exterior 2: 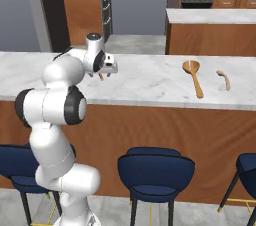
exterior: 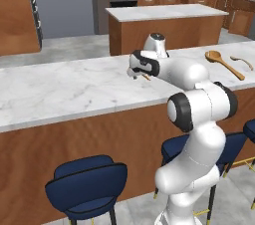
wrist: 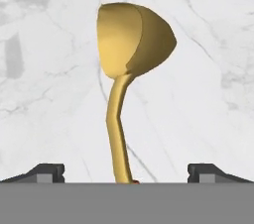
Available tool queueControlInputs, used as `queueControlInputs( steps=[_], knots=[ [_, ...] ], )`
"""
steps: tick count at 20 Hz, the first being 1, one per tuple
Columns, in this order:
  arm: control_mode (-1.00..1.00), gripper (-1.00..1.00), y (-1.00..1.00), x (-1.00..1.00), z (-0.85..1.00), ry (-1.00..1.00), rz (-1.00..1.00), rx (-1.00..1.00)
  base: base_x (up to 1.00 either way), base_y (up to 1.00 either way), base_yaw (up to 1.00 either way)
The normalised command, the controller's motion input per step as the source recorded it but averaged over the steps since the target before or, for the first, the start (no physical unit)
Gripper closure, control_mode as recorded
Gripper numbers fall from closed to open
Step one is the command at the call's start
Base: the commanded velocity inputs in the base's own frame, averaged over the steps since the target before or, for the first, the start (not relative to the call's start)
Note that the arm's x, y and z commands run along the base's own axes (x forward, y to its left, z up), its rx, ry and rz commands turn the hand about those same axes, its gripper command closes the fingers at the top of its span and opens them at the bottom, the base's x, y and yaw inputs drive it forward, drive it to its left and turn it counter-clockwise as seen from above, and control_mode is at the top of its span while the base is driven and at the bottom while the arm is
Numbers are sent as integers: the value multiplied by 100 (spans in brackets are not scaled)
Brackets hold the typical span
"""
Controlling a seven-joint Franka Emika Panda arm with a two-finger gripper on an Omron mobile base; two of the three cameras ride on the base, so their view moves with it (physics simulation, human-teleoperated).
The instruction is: Pick up the metallic utensils from the counter and place them in the open drawer. Make sure not to pick up any wooden utensils.
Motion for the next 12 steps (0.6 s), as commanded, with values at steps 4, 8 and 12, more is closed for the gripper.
queueControlInputs(
  steps=[4,8,12],
  knots=[
    [-100,-100,-2,20,-29,1,0,-5,0,0,0],
    [-100,100,-2,0,-92,14,0,-24,0,0,0],
    [-100,100,5,0,-100,16,0,-32,0,0,0]
  ],
)
